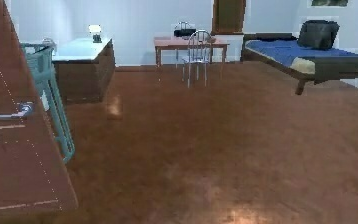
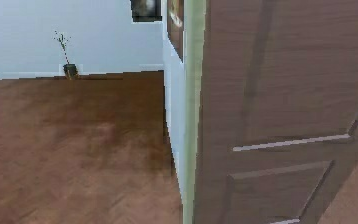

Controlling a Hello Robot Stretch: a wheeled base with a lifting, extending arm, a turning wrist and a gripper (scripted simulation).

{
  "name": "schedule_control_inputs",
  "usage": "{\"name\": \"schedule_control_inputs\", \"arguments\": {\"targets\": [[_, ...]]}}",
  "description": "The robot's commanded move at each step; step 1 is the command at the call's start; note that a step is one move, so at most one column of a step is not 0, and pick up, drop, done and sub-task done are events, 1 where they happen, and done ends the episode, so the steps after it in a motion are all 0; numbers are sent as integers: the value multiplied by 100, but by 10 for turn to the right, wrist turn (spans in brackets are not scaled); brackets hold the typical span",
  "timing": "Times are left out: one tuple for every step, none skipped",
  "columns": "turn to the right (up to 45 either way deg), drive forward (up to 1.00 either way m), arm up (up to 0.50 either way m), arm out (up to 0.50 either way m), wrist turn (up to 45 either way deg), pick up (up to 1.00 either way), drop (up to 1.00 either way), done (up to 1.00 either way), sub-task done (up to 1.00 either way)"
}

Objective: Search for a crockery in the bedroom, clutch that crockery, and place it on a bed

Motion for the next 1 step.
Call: {"name": "schedule_control_inputs", "arguments": {"targets": [[0, 35, 0, 0, 0, 0, 0, 0, 0]]}}
